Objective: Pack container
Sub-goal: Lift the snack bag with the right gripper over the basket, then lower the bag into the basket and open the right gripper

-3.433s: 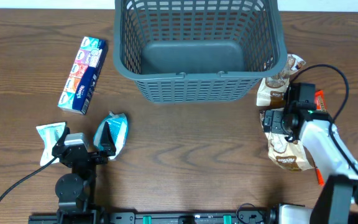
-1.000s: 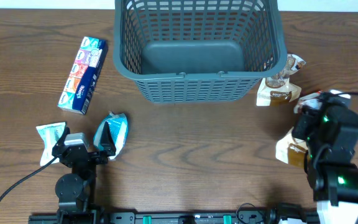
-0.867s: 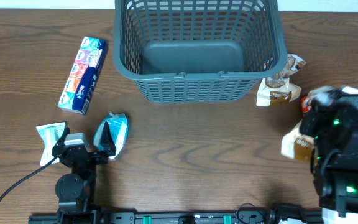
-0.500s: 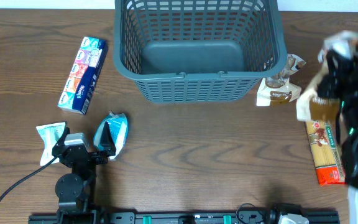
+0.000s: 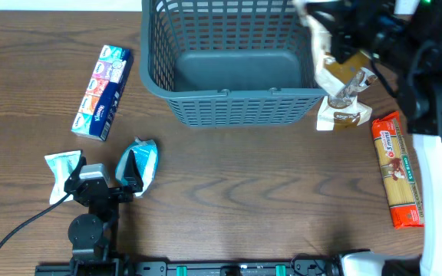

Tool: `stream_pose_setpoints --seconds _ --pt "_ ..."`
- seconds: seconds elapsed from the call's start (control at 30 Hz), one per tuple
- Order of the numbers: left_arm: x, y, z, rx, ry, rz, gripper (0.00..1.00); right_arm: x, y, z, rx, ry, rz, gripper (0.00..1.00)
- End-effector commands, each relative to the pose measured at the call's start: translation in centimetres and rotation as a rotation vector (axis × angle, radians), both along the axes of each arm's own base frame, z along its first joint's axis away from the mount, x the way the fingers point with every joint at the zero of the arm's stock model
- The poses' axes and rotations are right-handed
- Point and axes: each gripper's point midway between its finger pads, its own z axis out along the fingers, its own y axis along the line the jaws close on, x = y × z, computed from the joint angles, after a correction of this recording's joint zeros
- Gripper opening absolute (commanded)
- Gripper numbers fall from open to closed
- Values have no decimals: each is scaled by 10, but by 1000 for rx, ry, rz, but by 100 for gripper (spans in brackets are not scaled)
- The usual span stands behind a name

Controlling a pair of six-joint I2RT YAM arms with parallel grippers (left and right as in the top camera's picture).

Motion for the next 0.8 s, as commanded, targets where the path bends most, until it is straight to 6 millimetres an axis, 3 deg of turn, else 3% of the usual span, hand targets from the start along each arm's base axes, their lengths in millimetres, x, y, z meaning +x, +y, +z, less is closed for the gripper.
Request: stream_pose_setpoints --seconds 0.0,0.13,0.37,0.77 --pt "-1 4 -18 2 51 23 99 -10 36 12 -113 -114 168 1" --pt "-1 4 -18 2 51 23 99 -6 59 -32 -231 -47 273 2" --pt "-1 4 -18 3 51 23 99 15 65 -99 -348 91 331 4" --pt "-1 4 -18 3 51 24 99 48 67 -130 -403 92 325 2"
